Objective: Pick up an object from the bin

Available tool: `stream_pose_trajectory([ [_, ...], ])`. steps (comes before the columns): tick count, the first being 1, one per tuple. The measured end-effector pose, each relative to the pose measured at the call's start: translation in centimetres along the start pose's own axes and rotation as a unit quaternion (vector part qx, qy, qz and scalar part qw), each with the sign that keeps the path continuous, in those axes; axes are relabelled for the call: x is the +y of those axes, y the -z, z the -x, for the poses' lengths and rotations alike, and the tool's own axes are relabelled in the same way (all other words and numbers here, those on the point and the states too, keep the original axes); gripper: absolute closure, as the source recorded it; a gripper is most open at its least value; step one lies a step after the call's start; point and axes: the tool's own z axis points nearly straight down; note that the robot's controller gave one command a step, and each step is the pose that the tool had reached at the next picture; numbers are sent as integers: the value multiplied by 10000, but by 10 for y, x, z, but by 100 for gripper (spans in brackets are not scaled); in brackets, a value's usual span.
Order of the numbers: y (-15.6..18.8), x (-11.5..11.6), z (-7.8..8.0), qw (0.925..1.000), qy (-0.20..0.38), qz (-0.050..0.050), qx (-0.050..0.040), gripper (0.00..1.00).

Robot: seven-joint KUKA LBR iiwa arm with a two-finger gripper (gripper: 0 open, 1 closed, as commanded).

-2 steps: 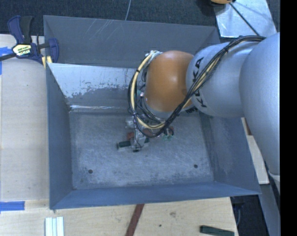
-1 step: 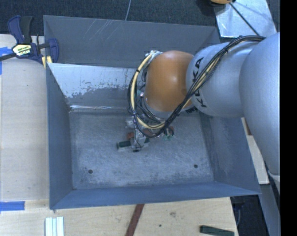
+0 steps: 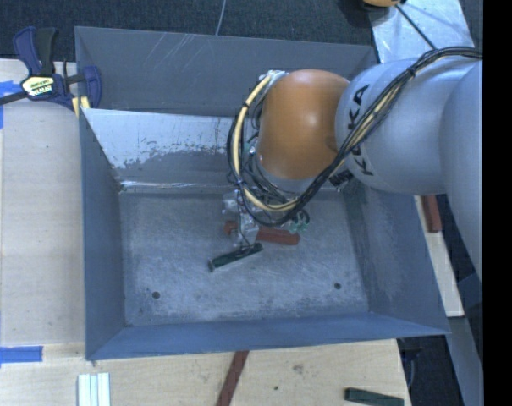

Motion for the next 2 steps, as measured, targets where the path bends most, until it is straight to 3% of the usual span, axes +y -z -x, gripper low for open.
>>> stream_pose_trajectory([
  [1, 26, -12, 23, 9994, -320, -4, -109, 100],
  [2, -2, -16, 28, 9990, -443, 0, -39, 100],
])
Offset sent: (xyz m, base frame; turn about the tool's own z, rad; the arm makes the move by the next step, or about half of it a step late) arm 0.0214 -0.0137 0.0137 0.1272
